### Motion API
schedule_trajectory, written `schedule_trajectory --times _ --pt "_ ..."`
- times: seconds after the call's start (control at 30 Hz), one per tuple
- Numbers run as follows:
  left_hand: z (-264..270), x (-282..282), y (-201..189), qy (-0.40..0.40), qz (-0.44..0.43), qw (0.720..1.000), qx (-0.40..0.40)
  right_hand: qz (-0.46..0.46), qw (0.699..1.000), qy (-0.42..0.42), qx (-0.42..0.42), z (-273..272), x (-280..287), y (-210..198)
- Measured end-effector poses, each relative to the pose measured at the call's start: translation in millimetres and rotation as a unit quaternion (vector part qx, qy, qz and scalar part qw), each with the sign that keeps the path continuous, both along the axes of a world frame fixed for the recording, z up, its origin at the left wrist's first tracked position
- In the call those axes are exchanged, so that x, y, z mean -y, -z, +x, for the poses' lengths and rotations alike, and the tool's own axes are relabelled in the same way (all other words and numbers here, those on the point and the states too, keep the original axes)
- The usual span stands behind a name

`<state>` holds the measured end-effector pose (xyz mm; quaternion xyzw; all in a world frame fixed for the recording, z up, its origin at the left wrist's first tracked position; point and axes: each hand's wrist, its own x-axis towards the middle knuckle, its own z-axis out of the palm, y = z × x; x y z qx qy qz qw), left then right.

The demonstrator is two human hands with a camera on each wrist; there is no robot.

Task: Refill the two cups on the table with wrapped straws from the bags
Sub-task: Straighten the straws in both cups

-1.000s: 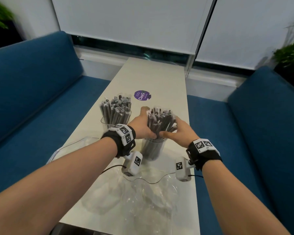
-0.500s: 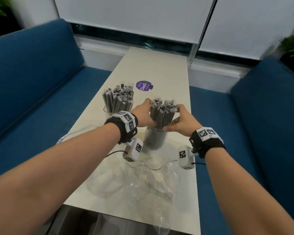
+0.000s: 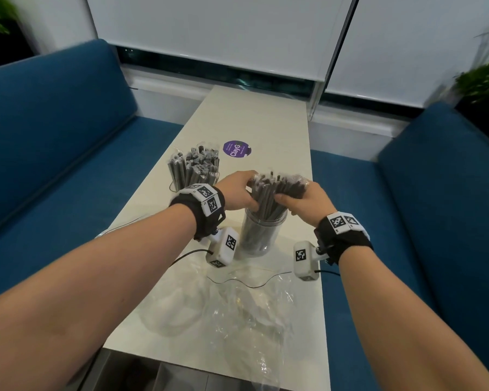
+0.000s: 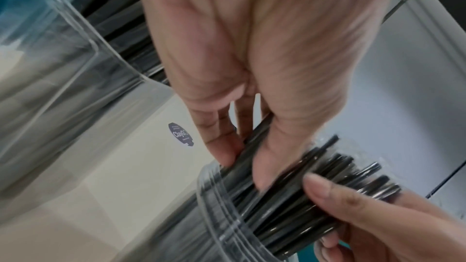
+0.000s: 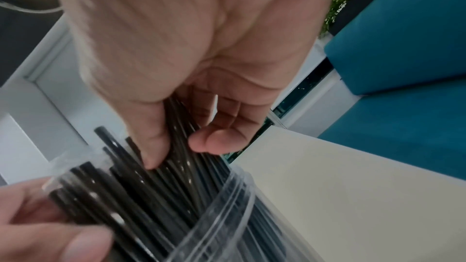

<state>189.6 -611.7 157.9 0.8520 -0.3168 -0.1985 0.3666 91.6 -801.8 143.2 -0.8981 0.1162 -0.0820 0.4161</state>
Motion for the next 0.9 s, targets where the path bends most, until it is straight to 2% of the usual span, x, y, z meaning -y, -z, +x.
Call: schedule_trajectory --times 0.1,0.17,0.33,0.47,0.63,0.77,0.9 --pt "-1 1 4 0.029 0.062 0.997 0.045 -0.032 0.998 -0.026 -0.039 -2 -5 1" --pt "-1 2 6 0.012 0.060 0.996 0.065 -0.070 0.995 -0.040 -0.050 -2 -8 5" --pt "0 4 5 -0.059 0.057 0.994 0.074 -0.008 0.996 0.085 -0.004 0 -10 4" --pt "-1 3 10 -0.070 0.064 0.993 0.077 -0.032 0.998 0.030 -0.037 -6 -9 8" --pt "2 -1 16 -0.025 0.116 0.991 0.058 0.011 0.999 0.001 -0.045 -30 3 5" --pt "-3 0 12 0.004 0.073 0.997 0.025 0.003 0.996 -0.033 -0.077 -37 -5 8" --pt "-9 10 3 -0.001 0.027 0.999 0.037 -0.011 1.000 0.005 -0.001 -20 -11 5"
